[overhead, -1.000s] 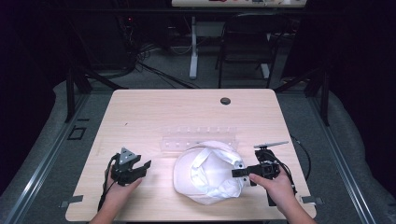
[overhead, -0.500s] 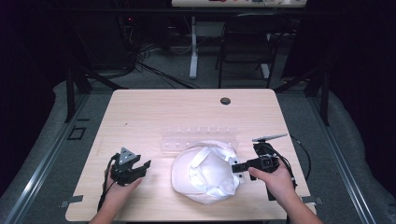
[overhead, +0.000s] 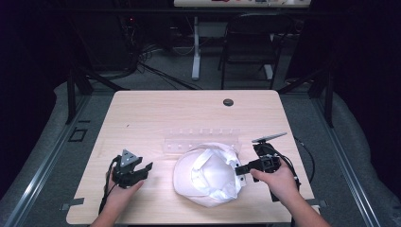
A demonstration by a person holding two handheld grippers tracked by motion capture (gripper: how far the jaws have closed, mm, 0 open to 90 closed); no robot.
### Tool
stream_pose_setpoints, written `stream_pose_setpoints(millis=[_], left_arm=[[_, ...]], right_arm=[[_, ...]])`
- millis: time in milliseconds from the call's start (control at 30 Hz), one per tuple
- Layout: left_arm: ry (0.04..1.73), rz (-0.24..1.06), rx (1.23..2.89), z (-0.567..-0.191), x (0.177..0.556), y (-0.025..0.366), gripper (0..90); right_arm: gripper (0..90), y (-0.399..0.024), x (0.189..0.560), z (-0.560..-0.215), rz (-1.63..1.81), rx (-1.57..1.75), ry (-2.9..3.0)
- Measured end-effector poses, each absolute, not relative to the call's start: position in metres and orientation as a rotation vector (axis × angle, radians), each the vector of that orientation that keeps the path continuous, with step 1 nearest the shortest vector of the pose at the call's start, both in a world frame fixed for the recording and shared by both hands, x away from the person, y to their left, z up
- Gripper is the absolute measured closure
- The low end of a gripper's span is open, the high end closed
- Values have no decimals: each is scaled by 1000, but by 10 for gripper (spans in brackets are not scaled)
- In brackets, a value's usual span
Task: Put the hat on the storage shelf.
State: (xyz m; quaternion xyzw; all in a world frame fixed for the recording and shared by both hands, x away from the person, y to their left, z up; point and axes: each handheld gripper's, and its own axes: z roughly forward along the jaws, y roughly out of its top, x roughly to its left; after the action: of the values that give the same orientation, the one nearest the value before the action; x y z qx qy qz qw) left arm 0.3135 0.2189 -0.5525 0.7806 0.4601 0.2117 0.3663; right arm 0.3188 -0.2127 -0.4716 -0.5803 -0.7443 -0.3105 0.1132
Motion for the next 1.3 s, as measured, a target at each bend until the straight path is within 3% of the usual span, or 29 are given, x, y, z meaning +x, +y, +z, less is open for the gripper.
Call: stream_pose_setpoints(millis=[433, 1300], left_arm=[[1183, 541, 2010, -553, 313, 219, 505], [1179, 539, 2010, -553, 313, 218, 505]], right_arm=[[808, -206, 322, -462, -869, -1746, -2222], [812, -186, 337, -399, -664, -1810, -2366]])
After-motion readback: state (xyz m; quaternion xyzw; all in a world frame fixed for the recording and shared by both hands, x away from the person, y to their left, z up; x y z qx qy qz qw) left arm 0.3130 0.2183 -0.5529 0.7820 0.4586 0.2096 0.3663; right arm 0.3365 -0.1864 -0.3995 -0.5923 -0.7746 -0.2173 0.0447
